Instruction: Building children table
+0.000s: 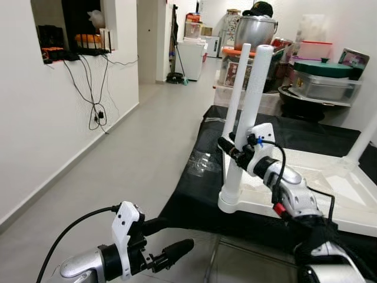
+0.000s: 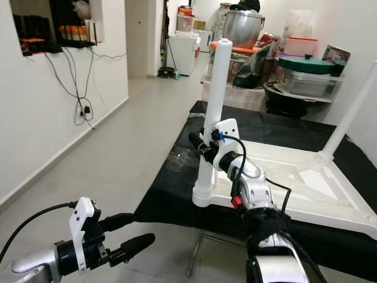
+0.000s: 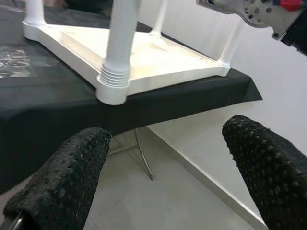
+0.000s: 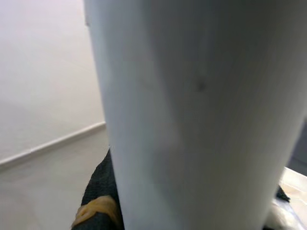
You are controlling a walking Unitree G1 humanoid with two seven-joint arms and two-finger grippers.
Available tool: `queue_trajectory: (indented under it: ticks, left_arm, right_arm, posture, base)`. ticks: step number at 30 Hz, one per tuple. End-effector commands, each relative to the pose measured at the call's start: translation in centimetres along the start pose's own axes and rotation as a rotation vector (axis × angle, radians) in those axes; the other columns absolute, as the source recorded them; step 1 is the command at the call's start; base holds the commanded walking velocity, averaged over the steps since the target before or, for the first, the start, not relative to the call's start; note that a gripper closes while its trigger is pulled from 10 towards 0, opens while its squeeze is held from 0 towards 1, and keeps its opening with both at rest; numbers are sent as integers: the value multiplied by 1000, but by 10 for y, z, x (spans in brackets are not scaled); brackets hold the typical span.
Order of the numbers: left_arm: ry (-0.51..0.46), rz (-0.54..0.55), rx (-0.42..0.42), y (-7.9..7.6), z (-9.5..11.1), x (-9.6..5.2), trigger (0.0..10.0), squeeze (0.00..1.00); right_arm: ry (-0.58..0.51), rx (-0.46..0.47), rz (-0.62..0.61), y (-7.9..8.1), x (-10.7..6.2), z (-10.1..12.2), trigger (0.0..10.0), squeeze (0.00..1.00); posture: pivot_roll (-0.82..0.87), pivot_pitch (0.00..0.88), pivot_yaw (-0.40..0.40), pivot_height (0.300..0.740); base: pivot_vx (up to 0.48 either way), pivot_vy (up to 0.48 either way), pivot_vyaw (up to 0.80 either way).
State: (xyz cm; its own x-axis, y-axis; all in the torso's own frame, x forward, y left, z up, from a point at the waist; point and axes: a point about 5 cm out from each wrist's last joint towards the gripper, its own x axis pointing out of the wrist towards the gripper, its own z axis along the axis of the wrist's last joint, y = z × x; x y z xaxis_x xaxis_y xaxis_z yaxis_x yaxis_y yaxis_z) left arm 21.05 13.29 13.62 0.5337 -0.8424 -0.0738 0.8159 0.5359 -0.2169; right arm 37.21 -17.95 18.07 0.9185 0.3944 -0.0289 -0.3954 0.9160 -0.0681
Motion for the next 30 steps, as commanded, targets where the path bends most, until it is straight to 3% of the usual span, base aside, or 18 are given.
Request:
queue_trajectory:
  ticks: [1,12,30]
  left_arm:
    - [1,7,-8,1,-3,2,10000,1000]
    - [-7,14,-23,-1,-5,4,10000,1000]
    - [-12,20,-24,0,-6,7,10000,1000]
  right_arm:
    - [178,63,-99,2,-7,-38,0,0]
    - [225,221,-370,4,-12,-54,0,0]
    - [283,293,-527,10,-22,-64,0,0]
  posture:
    - [86,0,-92,740]
    - [83,0,-100,740]
    - [79,0,-104,740]
  base:
    - [0,0,0]
    - [0,0,0]
    - [0,0,0]
